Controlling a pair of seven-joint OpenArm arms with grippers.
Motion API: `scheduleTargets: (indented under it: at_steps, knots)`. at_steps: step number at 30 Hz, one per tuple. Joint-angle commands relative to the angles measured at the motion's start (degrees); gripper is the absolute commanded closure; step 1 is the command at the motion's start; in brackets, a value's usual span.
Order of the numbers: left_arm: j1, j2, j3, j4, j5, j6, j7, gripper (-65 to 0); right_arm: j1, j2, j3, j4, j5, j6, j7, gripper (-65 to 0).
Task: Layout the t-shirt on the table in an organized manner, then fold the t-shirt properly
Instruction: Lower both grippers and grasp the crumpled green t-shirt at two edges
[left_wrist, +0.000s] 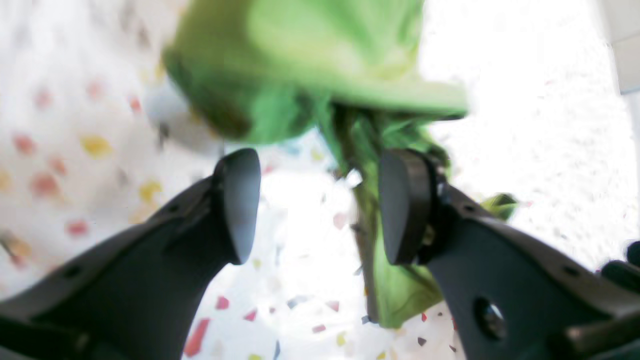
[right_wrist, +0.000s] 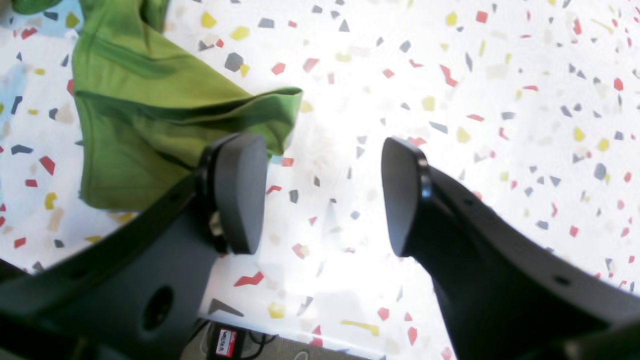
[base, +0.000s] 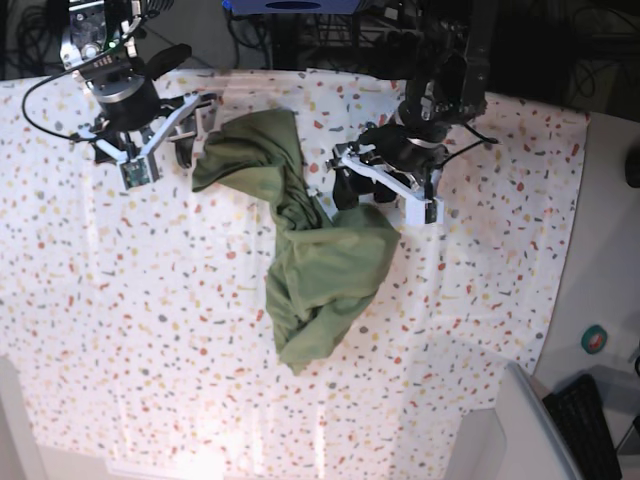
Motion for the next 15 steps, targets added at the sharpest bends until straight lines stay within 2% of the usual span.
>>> scheduleTargets:
  at_steps: [1,7,11,15]
  knots:
    - [-1.5,1.15,-0.08,0.09,-0.52,-0.77,-1.25,-35.2,0.24,0.25,0.25,0.47,0.21,-0.01,1.55,-33.3]
    - [-5.63,5.29,-0.35,-4.83,-0.96,-0.77,-1.25,-35.2,0.76,0.69,0.43,-2.34,0.12,-0.01,1.55,-33.3]
    - [-6.51,5.29,-0.35,-4.92,-10.36,-0.77,-1.25,-35.2,1.29,1.57,0.43,-5.15,0.12,-0.01,1.64,-33.3]
    - [-8.09,2.65,0.27,-6.33,-18.54,-0.77,-1.25,-35.2,1.29,1.57,0.43,-4.98,0.21,-0.01,2.43,-33.3]
